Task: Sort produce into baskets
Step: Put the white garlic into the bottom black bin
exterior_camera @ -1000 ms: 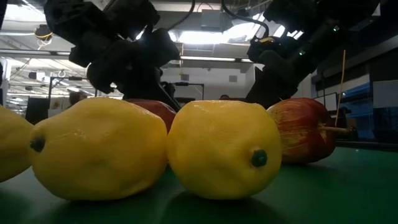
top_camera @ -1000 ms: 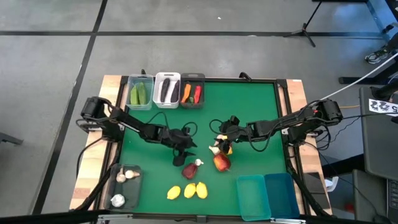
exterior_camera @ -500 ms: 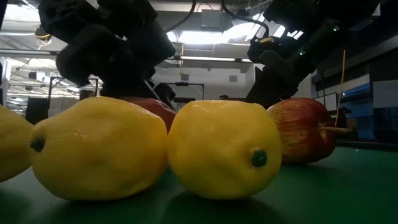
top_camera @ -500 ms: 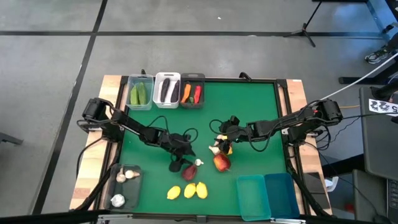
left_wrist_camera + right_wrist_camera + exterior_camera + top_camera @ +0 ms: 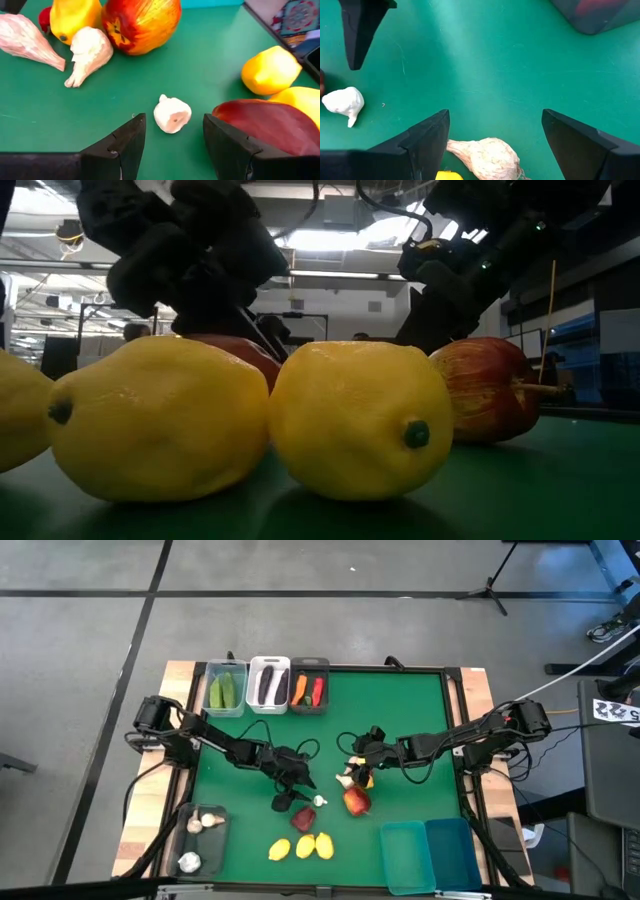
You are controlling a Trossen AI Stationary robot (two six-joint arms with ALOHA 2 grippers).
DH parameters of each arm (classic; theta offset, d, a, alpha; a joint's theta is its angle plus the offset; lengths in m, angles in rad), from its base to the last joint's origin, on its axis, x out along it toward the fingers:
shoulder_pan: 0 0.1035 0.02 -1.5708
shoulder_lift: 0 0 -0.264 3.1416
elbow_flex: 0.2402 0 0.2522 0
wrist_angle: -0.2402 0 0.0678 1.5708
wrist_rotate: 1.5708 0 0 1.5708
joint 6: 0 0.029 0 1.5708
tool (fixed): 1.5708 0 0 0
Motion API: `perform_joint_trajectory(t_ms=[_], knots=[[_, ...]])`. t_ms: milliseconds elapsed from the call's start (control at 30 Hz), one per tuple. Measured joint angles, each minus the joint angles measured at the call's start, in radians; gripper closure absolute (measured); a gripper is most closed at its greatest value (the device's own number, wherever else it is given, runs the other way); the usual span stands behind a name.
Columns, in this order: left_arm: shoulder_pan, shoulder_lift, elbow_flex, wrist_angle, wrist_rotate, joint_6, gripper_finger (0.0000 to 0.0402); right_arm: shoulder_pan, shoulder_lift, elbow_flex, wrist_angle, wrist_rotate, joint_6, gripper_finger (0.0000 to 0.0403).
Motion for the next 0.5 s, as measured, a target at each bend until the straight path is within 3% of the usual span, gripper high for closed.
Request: perform_joint_trajectory(t_ms=[500], knots=[[0.043,0.108,0.084,-0.01,0.14,0.121,0.0209,-0.001,0.0,0.0,0.0,0.012,-0.001,0.0086]])
